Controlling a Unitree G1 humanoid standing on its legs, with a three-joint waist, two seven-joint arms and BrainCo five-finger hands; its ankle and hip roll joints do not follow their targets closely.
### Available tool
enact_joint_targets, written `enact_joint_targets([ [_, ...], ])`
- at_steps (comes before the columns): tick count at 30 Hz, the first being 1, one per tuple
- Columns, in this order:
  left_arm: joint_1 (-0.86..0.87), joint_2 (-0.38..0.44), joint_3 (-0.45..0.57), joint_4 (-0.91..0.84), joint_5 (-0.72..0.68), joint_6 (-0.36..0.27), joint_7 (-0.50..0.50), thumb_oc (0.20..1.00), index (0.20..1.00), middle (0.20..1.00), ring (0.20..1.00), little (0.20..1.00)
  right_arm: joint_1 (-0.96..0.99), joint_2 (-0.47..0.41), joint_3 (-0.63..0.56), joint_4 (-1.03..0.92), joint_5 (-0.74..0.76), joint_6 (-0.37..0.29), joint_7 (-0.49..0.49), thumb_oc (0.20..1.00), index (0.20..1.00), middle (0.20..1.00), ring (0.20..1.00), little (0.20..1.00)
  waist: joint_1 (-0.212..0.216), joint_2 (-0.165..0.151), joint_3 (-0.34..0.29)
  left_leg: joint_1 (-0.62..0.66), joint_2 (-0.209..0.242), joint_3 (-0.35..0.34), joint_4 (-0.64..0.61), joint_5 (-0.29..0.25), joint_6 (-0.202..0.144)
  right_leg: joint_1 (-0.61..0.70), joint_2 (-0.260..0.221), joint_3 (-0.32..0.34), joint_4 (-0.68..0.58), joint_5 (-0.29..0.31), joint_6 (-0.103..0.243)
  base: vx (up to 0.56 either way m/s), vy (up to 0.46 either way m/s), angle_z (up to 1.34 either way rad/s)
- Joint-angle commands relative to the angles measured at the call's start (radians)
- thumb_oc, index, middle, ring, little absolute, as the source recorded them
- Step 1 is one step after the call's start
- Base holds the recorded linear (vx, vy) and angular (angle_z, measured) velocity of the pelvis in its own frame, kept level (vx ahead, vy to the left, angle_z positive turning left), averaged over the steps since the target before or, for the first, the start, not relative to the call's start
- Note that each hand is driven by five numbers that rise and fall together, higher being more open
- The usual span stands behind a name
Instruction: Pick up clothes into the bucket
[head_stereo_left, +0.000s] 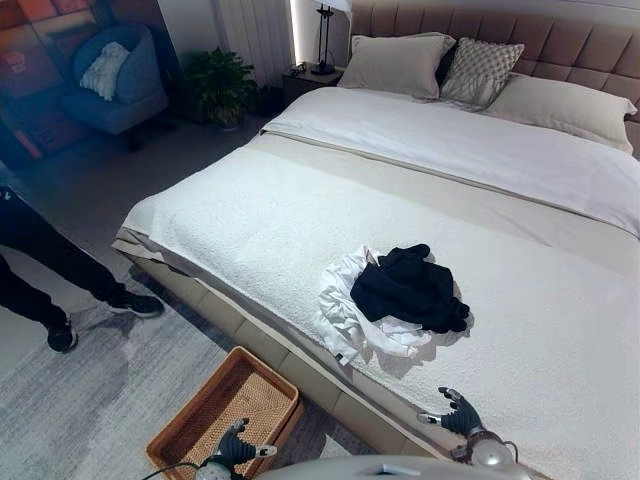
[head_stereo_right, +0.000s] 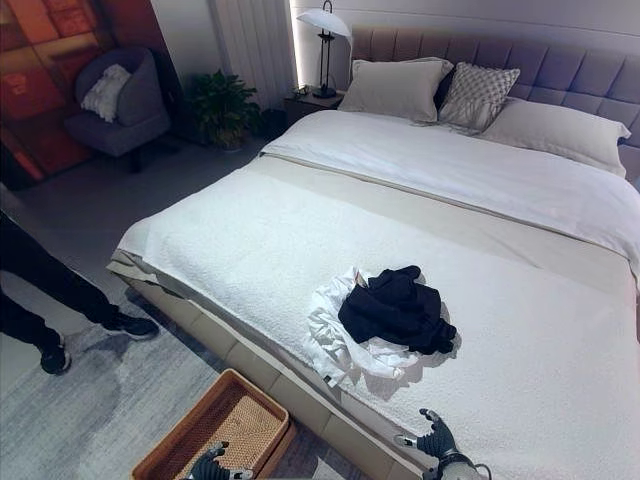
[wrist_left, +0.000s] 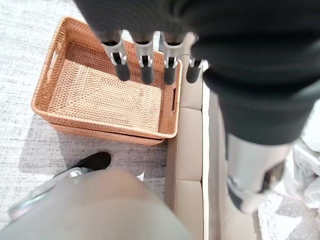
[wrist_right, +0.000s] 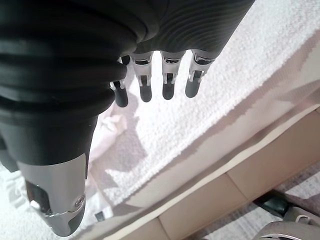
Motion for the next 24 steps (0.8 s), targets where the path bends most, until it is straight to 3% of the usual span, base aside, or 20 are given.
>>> enact_joint_targets([
  [1, -0.053, -0.029, -0.008, 0.005, -0.013, -0.02, 0.004, 1.0, 1.0, 1.0, 1.0, 1.0, -0.069, 0.028, -0.041, -0.03, 0.084, -0.02, -0.025, 1.0, 1.0, 1.0, 1.0, 1.0, -0.008, -0.059, 0.028, -0.058, -0.042, -0.004, 0.069, -0.046, -0.001, -0.045, -0.035, 0.015, 0.078, -0.034, 0.02, 0.0, 0.0, 0.0],
  [7, -0.044, -0.031, -0.001, -0.017, -0.038, -0.025, 0.025, 1.0, 1.0, 1.0, 1.0, 1.0, 0.003, 0.057, -0.108, -0.084, 0.225, -0.058, -0.034, 1.0, 1.0, 1.0, 1.0, 1.0, -0.027, -0.054, 0.05, -0.078, -0.043, 0.001, 0.072, -0.043, 0.0, -0.076, -0.035, 0.023, 0.093, -0.033, 0.023, -0.02, 0.007, 0.0],
  [10, -0.049, -0.026, -0.009, -0.018, -0.03, -0.026, 0.031, 1.0, 1.0, 1.0, 1.0, 1.0, -0.035, 0.046, -0.107, -0.066, 0.2, -0.057, -0.064, 1.0, 1.0, 1.0, 1.0, 1.0, -0.024, -0.051, 0.061, -0.098, -0.045, 0.0, 0.075, -0.038, 0.001, -0.097, -0.036, 0.021, 0.1, -0.031, 0.023, -0.03, 0.01, -0.02],
  [17, -0.089, -0.008, -0.038, -0.051, -0.051, -0.034, 0.077, 1.0, 1.0, 1.0, 1.0, 1.0, -0.274, -0.063, -0.112, -0.118, 0.115, -0.043, -0.197, 1.0, 1.0, 1.0, 1.0, 1.0, 0.004, -0.044, 0.111, -0.182, -0.051, -0.013, 0.085, -0.015, 0.001, -0.179, -0.039, 0.01, 0.118, -0.015, 0.026, -0.06, 0.0, 0.01],
  [24, -0.119, -0.02, -0.104, -0.082, -0.141, -0.039, 0.119, 1.0, 1.0, 1.0, 1.0, 1.0, -0.571, -0.178, -0.094, 0.133, 0.131, -0.024, -0.342, 1.0, 1.0, 1.0, 1.0, 1.0, 0.051, -0.023, 0.174, -0.274, -0.053, -0.036, 0.079, 0.025, -0.002, -0.273, -0.041, -0.012, 0.133, 0.003, 0.027, -0.03, 0.016, 0.13],
])
